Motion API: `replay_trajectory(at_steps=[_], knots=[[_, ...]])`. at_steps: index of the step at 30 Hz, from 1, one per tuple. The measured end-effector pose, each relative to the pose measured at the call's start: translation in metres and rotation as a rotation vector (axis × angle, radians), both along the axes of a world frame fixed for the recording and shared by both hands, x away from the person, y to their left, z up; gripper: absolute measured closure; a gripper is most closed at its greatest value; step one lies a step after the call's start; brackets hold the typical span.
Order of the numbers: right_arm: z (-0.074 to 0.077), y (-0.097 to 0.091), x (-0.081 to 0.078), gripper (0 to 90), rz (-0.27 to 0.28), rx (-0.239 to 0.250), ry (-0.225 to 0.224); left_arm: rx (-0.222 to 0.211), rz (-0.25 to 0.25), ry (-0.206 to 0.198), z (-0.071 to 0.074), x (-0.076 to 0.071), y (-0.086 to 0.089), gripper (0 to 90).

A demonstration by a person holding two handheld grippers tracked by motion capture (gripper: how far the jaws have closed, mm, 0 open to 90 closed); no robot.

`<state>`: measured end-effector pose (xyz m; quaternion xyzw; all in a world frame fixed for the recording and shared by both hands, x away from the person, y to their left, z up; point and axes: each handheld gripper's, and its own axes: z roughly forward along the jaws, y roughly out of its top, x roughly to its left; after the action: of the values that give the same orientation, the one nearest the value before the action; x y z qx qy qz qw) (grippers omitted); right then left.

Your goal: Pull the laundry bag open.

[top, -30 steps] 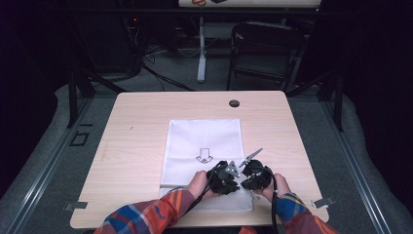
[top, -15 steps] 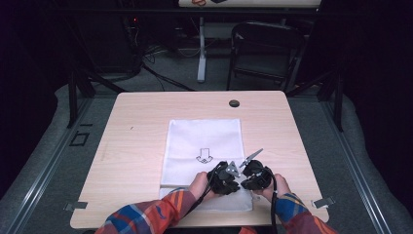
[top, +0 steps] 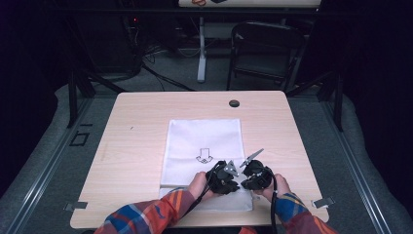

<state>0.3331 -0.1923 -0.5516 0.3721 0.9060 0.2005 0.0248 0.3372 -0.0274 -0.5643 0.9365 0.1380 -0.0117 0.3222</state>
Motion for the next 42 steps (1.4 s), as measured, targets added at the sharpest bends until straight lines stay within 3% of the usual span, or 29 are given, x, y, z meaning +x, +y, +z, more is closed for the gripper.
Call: replay_trajectory(at_steps=[10, 11, 16, 21, 26, 28, 30, 38, 40, 42], knots=[[0.001, -0.001, 0.001, 90.0, 0.018, -0.022, 0.002, 0.005, -0.004, -0.005, 0.002, 0.0, 0.003, 82.2], [0.0, 0.0, 0.0, 90.0, 0.005, -0.004, -0.004, 0.003, -0.008, 0.015, 0.002, 0.001, 0.005, 82.2], [0.001, 0.0, 0.001, 90.0, 0.017, -0.023, 0.001, 0.01, -0.009, 0.013, 0.003, 0.001, 0.006, 82.1], [0.0, 0.0, 0.0, 90.0, 0.005, 0.003, -0.001, 0.008, -0.008, 0.019, 0.003, 0.002, 0.007, 82.1], [0.0, 0.0, 0.0, 90.0, 0.006, 0.002, -0.001, 0.009, 0.0, 0.025, 0.004, 0.002, 0.011, 82.1], [0.001, -0.001, 0.001, 90.0, 0.021, -0.023, 0.001, 0.012, -0.002, 0.024, 0.004, 0.002, 0.012, 82.0], [0.0, -0.001, 0.0, 90.0, 0.007, 0.002, 0.0, 0.01, -0.003, 0.03, 0.005, 0.003, 0.015, 82.1], [0.001, -0.001, 0.0, 90.0, 0.019, -0.021, -0.001, 0.021, -0.005, 0.04, 0.008, 0.004, 0.023, 82.0], [0.001, -0.002, 0.0, 90.0, 0.02, -0.024, -0.004, 0.003, 0.004, 0.058, 0.008, 0.005, 0.028, 82.0], [0.001, -0.001, 0.0, 90.0, 0.018, -0.021, -0.003, 0.019, 0.002, 0.055, 0.009, 0.004, 0.029, 81.8]])
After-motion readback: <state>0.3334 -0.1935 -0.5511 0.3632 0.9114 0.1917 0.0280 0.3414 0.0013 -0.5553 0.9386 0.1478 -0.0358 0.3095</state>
